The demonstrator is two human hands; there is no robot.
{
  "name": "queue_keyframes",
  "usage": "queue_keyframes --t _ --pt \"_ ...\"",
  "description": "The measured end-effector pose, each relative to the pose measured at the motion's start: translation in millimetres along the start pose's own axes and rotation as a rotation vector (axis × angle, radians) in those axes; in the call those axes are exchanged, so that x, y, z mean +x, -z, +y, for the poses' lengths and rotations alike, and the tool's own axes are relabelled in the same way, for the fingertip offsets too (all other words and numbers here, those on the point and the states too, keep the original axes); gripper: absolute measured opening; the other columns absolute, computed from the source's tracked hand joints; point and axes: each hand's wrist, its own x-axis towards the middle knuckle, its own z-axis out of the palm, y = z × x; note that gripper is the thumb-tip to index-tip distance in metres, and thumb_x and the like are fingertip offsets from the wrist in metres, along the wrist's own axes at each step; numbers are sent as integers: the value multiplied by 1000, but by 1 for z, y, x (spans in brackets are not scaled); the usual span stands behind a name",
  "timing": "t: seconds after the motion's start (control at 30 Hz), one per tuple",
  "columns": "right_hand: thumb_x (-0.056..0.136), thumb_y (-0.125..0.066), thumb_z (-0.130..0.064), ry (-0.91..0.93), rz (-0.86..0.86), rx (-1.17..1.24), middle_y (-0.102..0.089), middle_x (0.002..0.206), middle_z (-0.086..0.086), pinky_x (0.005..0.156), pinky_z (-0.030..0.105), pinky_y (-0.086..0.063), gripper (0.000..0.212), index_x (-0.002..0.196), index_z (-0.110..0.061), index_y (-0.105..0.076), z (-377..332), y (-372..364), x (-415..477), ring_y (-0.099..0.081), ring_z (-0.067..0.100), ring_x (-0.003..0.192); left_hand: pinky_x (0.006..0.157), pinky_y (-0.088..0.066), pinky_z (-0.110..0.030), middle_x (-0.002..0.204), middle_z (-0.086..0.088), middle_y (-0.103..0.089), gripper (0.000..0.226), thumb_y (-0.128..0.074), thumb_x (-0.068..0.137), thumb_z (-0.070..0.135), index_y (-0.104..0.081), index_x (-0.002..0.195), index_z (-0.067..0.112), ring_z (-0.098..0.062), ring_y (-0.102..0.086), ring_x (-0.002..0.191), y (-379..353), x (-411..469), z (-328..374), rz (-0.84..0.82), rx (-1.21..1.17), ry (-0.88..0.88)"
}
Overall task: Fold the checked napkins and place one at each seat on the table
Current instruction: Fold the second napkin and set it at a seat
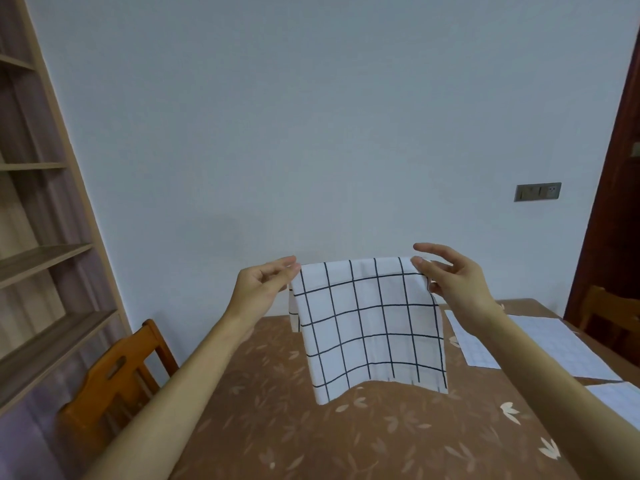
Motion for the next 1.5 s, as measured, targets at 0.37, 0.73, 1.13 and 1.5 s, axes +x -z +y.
queue_keyframes --t 0.37,0.73,1.13,1.5 --pt "83 -80 -11 -25 -148 -152 -39 66 -4 72 17 -42 19 99 -20 -79 8 2 -1 -43 11 68 70 -52 -35 76 -5 -64 30 -63 92 31 -65 76 7 -25 -61 71 -5 9 -2 191 334 218" --pt "82 -82 -17 -14 -108 -316 -38 69 1 58 12 -35 18 98 -26 -78 11 6 4 -41 11 62 87 -58 -36 94 -10 -76 35 -80 84 25 -64 114 15 -24 -72 92 0 4 2 192 155 97" --pt "83 -81 -21 -8 -150 -580 -73 80 -4 66 15 -47 17 100 -19 -78 26 11 10 -70 9 79 73 -39 -14 89 -2 -59 7 -74 88 17 -76 95 18 -15 -56 85 7 6 -6 -3 833 -305" --pt "93 -69 -22 137 -192 -437 -70 78 5 68 25 -45 10 84 -23 -69 16 -7 6 -59 10 68 84 -45 -20 111 8 -66 18 -63 97 32 -64 114 28 -9 -61 104 -19 -6 -8 -305 805 -209"
